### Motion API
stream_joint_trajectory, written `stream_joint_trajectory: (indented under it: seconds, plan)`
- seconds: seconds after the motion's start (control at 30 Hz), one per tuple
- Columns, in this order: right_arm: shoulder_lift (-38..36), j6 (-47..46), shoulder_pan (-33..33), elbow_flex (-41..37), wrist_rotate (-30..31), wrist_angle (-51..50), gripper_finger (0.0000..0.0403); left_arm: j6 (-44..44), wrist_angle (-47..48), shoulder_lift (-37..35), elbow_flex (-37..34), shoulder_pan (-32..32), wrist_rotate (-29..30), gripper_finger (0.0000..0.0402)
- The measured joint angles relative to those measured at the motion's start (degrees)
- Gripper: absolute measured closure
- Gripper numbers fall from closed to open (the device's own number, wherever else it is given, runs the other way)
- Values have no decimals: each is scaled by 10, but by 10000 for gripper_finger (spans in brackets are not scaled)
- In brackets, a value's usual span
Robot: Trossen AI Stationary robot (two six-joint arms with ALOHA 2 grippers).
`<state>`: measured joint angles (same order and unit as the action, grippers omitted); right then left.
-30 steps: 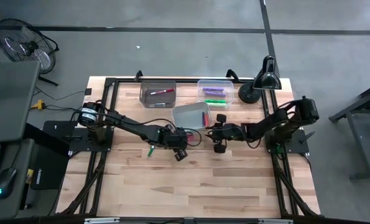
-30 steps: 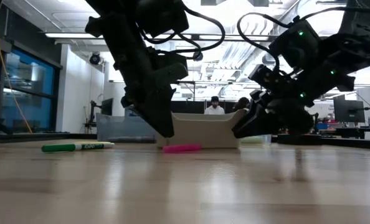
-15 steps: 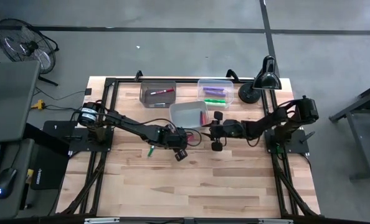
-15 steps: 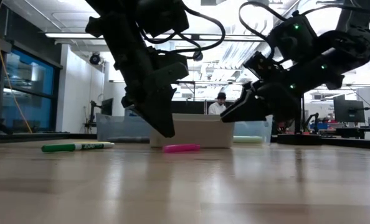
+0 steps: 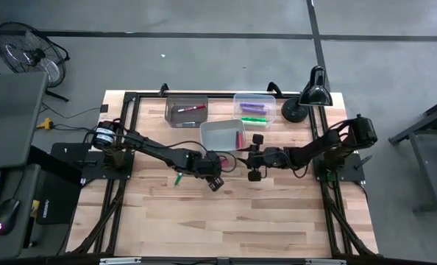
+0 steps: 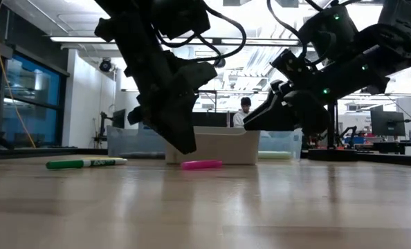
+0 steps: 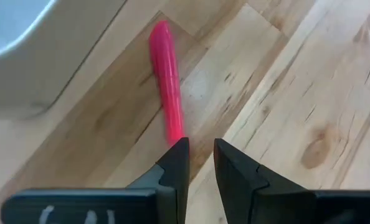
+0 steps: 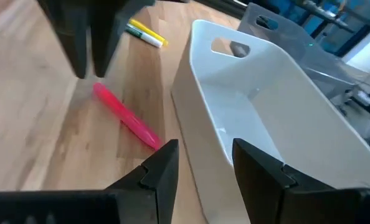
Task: Pick & Place Markers
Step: Put the pink pen into the gray bin
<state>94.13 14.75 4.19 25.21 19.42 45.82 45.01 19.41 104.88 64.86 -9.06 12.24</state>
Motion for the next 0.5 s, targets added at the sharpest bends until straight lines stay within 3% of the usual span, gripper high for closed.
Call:
stream_joint_trajectory:
  seconds: [0.27,0.5]
  plan:
    - [-11,-6,30,0,94,-21,263,83,0,0,0,0,2,330]
    - [-116,-59,72,0,116,-148,263,108,4,0,0,0,22,330]
